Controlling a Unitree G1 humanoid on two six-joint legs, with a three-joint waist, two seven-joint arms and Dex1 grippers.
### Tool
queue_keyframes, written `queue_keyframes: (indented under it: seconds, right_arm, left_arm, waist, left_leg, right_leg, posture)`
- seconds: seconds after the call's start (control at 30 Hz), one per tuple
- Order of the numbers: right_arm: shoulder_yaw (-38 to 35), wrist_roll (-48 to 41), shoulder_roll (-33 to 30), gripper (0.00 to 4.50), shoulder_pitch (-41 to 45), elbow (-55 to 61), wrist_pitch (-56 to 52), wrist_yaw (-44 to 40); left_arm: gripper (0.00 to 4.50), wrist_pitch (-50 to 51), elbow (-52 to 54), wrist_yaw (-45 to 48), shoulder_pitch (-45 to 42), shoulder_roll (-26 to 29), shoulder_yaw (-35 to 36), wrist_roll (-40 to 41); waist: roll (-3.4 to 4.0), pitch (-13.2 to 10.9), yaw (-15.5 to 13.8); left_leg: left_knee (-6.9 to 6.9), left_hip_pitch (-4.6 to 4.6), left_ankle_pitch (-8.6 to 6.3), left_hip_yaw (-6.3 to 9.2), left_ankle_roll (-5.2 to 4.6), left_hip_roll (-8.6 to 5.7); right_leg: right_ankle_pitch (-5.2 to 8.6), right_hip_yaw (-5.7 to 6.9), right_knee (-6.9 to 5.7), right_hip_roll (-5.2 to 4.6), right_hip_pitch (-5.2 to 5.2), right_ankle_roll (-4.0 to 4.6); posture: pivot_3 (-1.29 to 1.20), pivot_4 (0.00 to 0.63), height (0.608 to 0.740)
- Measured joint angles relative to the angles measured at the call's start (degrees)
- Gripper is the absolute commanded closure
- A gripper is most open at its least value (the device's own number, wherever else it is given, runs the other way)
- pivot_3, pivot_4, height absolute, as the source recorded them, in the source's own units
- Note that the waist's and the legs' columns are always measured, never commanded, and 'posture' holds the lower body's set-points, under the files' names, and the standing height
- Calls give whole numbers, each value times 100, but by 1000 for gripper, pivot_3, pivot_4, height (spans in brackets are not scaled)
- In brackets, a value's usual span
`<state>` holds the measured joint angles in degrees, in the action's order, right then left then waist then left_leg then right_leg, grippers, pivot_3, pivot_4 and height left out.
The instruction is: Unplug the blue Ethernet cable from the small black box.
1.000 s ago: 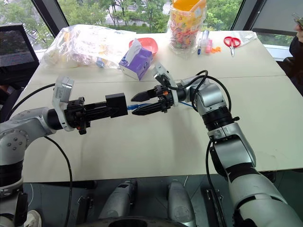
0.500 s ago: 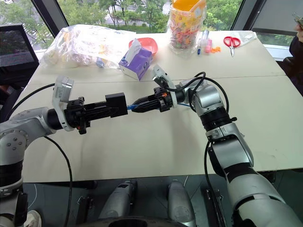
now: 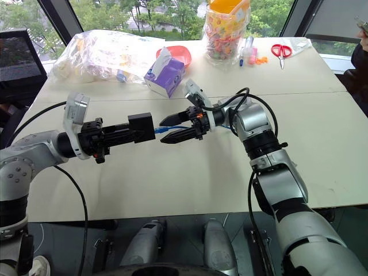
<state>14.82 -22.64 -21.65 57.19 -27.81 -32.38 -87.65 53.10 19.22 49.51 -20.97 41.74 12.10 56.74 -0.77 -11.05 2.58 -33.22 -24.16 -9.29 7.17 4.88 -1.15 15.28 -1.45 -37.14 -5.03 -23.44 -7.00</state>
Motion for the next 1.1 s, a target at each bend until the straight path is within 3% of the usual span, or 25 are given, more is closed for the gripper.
queue_keyframes:
  seconds: [0.2,0.23,0.3,0.5,1.1]
  right_arm:
    - [0,-4,54,864,43,0,-150,0]
    - [0,-4,58,1098,66,0,-163,0]
    - [0,-4,72,1601,92,0,-181,1]
    - [0,-6,83,4443,108,0,-202,-49]
    - [91,114,134,4443,137,-167,57,-127]
  left_arm:
    - [4042,-10,0,4,0,0,-5,-1]
    - [4042,-12,0,4,0,0,-6,-1]
    - [4042,-18,0,4,0,0,-7,-2]
    - [4042,-58,26,-20,19,0,-9,-51]
    - [4042,-252,186,-8,234,122,-21,-136]
  waist:
    - [0,0,-1]
    - [0,0,-2]
    - [0,0,-1]
    - [0,0,-1]
    - [0,0,5]
  left_leg:
    - [0,0,0,0,0,0]
    - [0,0,0,0,0,0]
    - [0,0,0,0,0,0]
    - [0,0,0,0,0,0]
    - [0,0,0,0,0,0]
  right_leg:
    - [0,0,0,0,0,0]
    - [0,0,0,0,0,0]
    - [0,0,0,0,0,0]
    - [0,0,0,0,0,0]
    - [0,0,-1,1,0,0]
  posture:
    - [0,150,726]
    - [0,150,726]
    - [0,150,726]
    - [0,150,726]
    - [0,150,726]
